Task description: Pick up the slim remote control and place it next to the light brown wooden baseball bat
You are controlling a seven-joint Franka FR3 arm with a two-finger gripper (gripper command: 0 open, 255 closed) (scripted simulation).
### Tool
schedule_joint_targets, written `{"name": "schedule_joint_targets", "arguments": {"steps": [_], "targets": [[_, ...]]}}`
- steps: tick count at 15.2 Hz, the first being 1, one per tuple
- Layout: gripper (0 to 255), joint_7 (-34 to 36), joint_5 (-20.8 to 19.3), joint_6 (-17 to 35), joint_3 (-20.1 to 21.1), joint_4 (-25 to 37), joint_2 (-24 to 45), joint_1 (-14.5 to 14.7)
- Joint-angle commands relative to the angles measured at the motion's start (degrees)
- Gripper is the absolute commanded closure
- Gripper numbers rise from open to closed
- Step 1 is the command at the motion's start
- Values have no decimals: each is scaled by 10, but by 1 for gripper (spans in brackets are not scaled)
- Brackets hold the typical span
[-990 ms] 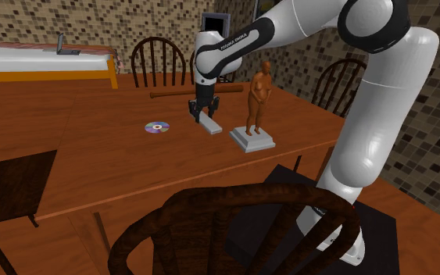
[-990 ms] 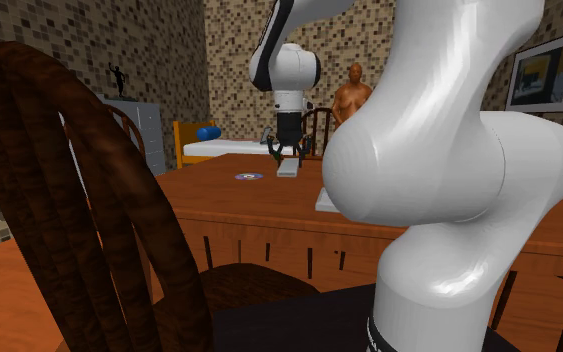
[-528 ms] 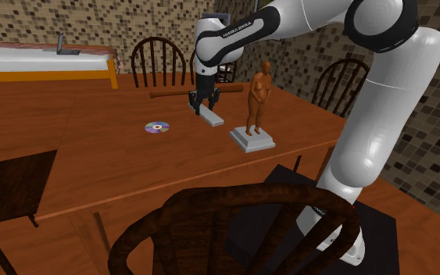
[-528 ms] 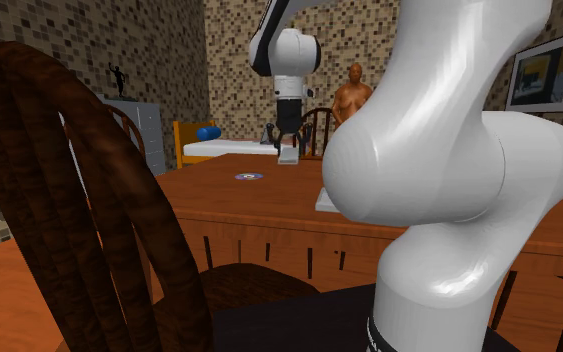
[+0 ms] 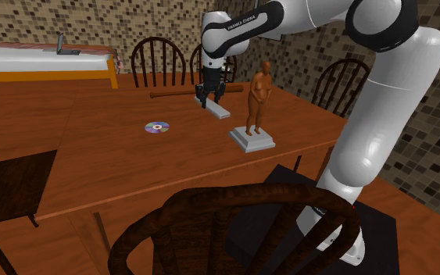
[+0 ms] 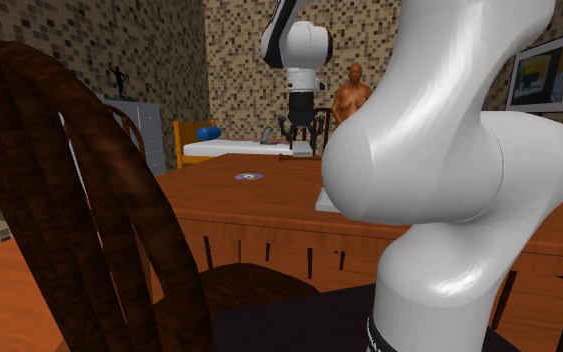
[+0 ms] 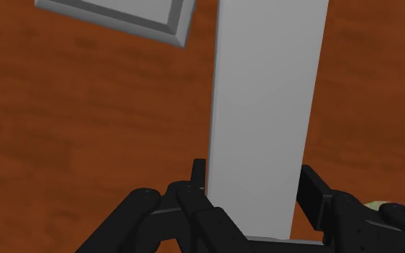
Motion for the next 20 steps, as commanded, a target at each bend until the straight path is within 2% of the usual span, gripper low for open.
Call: {"name": "schedule_joint_targets", "arguments": {"steps": [1,10,16,19,20], "targets": [[255,-29,0,-4,-14,16,11,-14],[255,-148,10,-17,-67,86,67,-77],[255,-225,24,-37,-95,166,127,-122],[255,-266,36,-55,-108,226,170,-150],[255,-266,36,-47,-107,220,171,-150]]}}
